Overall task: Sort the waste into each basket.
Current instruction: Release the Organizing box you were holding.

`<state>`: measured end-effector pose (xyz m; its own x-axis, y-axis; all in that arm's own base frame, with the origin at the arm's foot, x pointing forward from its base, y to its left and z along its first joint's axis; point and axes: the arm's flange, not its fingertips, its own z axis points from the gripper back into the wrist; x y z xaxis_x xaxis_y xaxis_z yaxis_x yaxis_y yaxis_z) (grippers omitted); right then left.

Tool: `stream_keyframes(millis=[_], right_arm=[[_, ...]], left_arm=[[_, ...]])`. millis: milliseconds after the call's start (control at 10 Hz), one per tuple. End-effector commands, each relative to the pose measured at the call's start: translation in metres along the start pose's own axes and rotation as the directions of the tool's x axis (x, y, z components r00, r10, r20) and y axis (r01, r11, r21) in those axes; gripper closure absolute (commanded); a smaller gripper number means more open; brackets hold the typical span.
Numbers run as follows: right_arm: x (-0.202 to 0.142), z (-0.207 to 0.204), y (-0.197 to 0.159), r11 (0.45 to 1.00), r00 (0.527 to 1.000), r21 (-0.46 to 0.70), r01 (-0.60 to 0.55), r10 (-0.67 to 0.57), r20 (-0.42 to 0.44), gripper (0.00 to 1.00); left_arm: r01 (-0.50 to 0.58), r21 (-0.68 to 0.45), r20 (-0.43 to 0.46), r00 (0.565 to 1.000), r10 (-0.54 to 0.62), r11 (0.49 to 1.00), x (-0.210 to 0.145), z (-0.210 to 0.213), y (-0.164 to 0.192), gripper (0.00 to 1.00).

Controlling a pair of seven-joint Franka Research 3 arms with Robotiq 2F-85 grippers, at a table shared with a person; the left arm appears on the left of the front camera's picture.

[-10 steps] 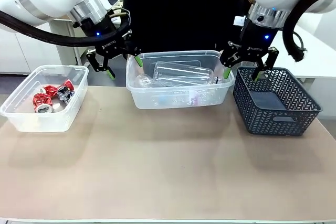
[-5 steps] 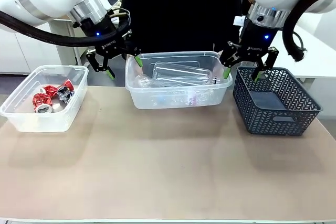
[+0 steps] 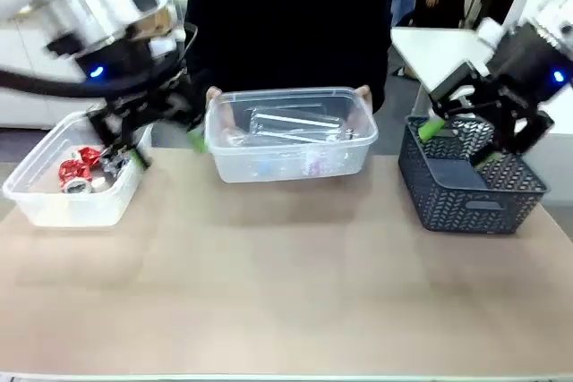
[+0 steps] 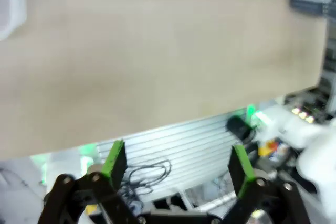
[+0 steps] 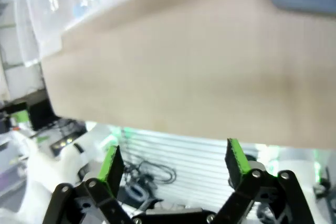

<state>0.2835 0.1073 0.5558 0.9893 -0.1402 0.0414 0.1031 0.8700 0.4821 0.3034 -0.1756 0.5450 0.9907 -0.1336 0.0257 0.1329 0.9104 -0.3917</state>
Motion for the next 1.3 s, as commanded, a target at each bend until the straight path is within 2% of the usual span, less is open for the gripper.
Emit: stream_keyframes(millis=[0, 100, 200, 500, 600, 700, 800, 900, 1000, 1100, 1200], right_arm=[[-0.025, 0.002, -0.023, 1.0, 0.997, 0.021, 0.016, -0.018, 0.078, 0.0], [-0.009, -0.009, -0.016, 0.999, 0.998, -0.011, 0.03, -0.029, 0.061, 0.0], [-0.025, 0.006, -0.016, 1.0, 0.999, 0.022, 0.01, -0.011, 0.032, 0.0], [-0.028, 0.007, -0.02, 1.0, 0.998, 0.003, 0.03, -0.03, 0.053, 0.0], [-0.023, 0.014, -0.023, 0.975, 0.994, 0.193, 0.11, -0.111, -0.006, 0.0], [-0.028, 0.042, -0.042, 0.827, 0.98, 0.531, 0.187, -0.117, -0.163, 0.0], [-0.027, 0.063, -0.062, 0.572, 0.956, 0.781, 0.25, -0.019, -0.292, 0.0], [-0.017, 0.064, -0.076, 0.38, 0.948, 0.881, 0.283, 0.03, -0.318, 0.0], [-0.007, 0.057, -0.084, 0.297, 0.93, 0.893, 0.339, 0.037, -0.366, 0.0], [0.0, 0.048, -0.093, 0.263, 0.921, 0.893, 0.365, 0.041, -0.388, 0.0], [0.003, 0.039, -0.101, 0.268, 0.917, 0.884, 0.384, 0.001, -0.399, 0.0]], left_arm=[[0.131, -0.057, 0.053, 0.99, -0.128, 0.99, -0.032, 0.01, 0.01, 0.0], [0.139, -0.097, 0.061, 0.989, -0.134, 0.985, -0.015, 0.009, 0.007, 0.0], [0.069, -0.001, 0.014, 0.998, -0.069, 0.998, -0.033, 0.007, 0.001, 0.0], [0.069, -0.001, 0.014, 0.998, -0.069, 0.998, -0.033, 0.007, 0.001, 0.0], [0.088, -0.007, 0.023, 0.996, -0.087, 0.996, -0.036, 0.007, 0.004, 0.0], [0.114, -0.257, 0.078, 0.992, -0.097, 0.96, -0.037, 0.018, 0.029, 0.0], [0.177, -0.479, 0.117, 0.984, -0.137, 0.86, -0.033, 0.022, 0.06, 0.0], [0.125, -0.707, 0.12, 0.991, -0.056, 0.696, -0.024, 0.025, 0.087, 0.0], [0.084, -0.825, 0.107, 0.994, 0.009, 0.56, -0.017, 0.025, 0.107, 0.0], [0.02, -0.866, 0.076, 0.993, 0.092, 0.5, -0.011, 0.024, 0.121, 0.0], [-0.094, -0.874, -0.006, 0.983, 0.184, 0.476, -0.004, 0.022, 0.128, 0.0]])
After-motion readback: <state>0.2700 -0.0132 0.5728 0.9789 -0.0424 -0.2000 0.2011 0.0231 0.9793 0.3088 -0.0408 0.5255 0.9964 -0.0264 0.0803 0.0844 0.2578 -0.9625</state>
